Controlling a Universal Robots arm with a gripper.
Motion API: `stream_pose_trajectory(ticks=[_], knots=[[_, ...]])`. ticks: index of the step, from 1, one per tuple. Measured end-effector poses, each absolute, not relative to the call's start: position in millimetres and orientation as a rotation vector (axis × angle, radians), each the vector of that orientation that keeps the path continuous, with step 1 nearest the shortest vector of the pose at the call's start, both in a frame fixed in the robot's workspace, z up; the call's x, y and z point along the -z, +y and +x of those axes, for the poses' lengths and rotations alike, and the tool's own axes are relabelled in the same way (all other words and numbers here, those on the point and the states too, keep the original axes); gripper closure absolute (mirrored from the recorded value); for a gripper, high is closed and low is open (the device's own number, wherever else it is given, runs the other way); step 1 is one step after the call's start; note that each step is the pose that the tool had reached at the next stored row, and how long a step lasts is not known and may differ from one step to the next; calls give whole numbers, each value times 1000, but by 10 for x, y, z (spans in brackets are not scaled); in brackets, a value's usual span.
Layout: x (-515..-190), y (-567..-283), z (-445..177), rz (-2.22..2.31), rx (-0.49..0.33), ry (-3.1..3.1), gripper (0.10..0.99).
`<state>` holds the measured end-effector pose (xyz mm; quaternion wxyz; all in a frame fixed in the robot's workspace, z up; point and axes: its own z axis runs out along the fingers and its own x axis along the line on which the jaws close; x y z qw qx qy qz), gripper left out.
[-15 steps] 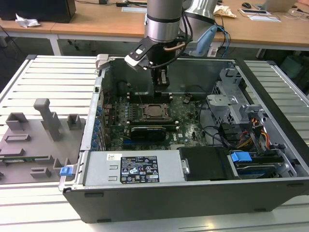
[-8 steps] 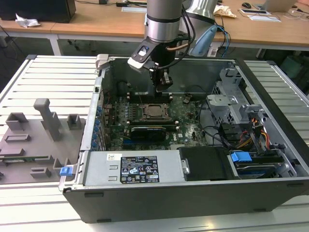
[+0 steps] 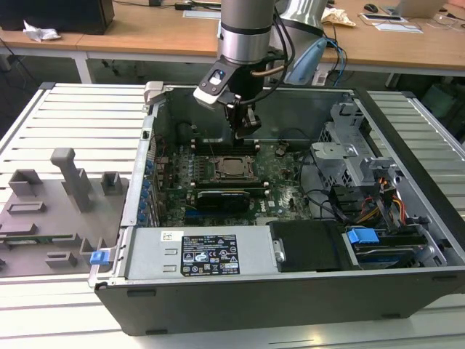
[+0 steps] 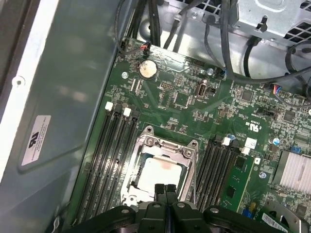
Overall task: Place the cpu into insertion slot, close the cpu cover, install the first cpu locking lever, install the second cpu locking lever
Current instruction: 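Install the first cpu locking lever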
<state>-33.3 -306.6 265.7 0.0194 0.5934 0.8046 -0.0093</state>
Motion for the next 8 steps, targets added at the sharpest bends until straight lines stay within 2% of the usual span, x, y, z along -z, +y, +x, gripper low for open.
stream_pose_trajectory(ticks=[8], knots=[[-2655,-3066,-336,1722,26,2580,980]])
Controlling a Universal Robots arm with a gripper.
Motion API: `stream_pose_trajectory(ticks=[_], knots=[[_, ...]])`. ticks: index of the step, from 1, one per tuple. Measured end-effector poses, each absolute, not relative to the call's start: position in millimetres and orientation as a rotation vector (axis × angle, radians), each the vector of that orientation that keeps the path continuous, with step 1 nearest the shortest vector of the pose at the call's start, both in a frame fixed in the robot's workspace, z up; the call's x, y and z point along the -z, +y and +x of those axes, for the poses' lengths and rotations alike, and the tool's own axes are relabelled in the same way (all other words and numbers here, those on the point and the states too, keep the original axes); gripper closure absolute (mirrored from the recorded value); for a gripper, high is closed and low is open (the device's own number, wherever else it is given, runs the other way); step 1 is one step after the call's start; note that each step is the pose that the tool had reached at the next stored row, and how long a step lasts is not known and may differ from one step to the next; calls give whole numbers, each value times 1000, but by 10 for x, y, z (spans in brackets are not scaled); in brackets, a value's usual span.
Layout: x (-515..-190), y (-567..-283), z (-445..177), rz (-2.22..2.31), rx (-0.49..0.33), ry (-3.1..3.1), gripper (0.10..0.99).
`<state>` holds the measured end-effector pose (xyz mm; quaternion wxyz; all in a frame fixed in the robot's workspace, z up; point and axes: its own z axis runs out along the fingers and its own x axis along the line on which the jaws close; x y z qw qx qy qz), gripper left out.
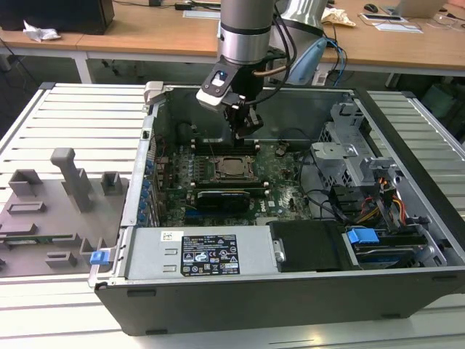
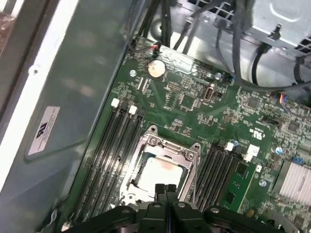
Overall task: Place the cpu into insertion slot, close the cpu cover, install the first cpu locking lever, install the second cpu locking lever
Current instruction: 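Install the first cpu locking lever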
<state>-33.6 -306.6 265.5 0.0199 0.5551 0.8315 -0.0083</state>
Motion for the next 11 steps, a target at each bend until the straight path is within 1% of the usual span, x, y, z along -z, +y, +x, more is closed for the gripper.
stream_pose_trajectory(ticks=[11], knots=[[-2646,-3066,-337,1434,19,2749,980]])
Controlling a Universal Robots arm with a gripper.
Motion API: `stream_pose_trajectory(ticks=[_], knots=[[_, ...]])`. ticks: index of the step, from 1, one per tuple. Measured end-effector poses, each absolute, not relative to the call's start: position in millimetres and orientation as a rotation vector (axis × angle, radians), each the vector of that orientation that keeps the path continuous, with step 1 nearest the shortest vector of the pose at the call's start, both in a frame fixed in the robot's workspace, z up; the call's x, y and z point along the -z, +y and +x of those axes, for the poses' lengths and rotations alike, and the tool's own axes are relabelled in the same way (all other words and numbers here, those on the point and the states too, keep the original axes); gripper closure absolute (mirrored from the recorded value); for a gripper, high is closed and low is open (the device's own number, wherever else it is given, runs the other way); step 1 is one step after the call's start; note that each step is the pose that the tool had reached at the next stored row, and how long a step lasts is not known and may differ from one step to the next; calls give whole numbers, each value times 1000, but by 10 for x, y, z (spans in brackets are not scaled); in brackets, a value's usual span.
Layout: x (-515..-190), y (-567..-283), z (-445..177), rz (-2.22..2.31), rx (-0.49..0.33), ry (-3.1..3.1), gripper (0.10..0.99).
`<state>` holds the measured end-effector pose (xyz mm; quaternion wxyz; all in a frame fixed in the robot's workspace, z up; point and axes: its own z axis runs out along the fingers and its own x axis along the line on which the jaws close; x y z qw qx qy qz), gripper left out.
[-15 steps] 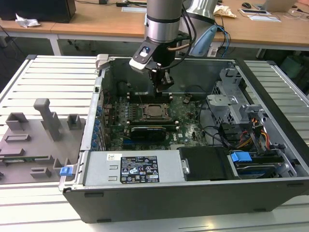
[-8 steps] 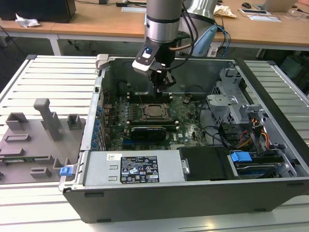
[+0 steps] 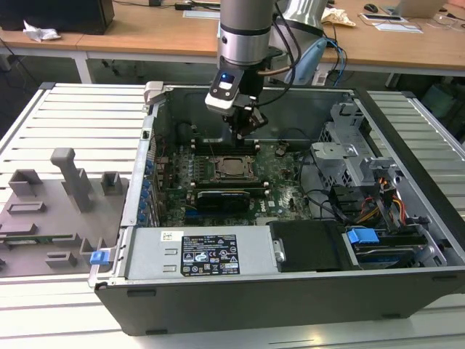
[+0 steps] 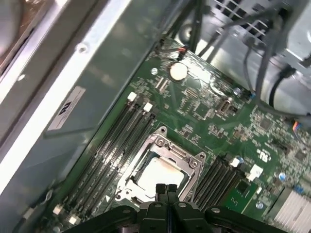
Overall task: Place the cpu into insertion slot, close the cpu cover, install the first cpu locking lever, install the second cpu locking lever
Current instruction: 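Install the first cpu locking lever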
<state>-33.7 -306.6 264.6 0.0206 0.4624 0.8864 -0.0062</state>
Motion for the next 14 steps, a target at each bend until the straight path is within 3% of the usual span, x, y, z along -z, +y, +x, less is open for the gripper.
stream_pose_trajectory(ticks=[14], knots=[[-2645,-3066,-337,1057,10,2913,980]])
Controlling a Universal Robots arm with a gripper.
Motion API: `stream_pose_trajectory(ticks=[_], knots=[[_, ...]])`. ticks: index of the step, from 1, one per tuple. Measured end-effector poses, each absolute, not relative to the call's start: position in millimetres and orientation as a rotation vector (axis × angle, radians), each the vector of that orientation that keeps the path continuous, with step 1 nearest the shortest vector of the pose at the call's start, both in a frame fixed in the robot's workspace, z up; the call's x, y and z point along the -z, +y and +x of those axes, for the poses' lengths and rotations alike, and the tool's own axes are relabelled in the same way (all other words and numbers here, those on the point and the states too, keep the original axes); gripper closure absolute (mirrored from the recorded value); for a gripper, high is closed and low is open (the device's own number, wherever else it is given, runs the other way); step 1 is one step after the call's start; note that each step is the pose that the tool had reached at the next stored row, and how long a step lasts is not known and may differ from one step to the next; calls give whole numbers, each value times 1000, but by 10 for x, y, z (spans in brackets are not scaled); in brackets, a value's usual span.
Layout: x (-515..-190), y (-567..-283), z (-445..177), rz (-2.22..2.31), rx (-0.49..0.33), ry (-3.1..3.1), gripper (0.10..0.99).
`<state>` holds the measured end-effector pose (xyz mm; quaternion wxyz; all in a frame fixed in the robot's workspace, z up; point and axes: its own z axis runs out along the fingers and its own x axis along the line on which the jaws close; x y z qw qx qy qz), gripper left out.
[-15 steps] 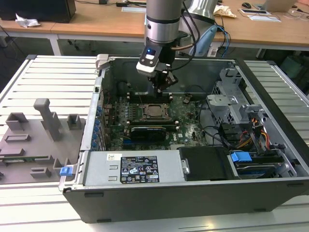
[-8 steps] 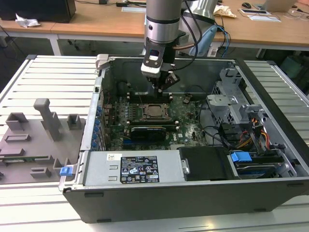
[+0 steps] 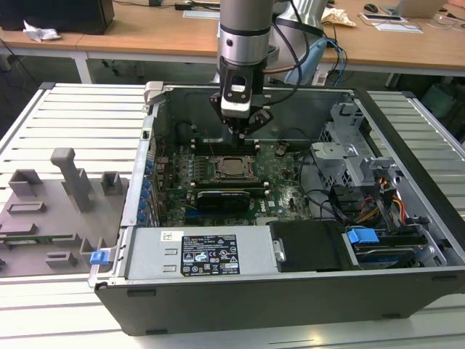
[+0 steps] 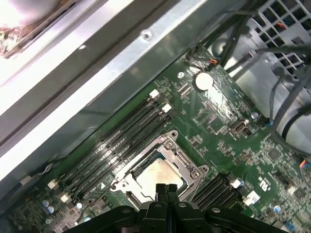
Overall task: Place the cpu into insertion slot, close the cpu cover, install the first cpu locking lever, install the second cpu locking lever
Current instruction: 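Install the first cpu locking lever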
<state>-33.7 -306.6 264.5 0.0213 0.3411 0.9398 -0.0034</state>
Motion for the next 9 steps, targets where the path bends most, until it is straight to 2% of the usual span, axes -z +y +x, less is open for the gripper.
stream_pose_trajectory(ticks=[9], knots=[[-2645,-3066,-337,811,6,2993,980]])
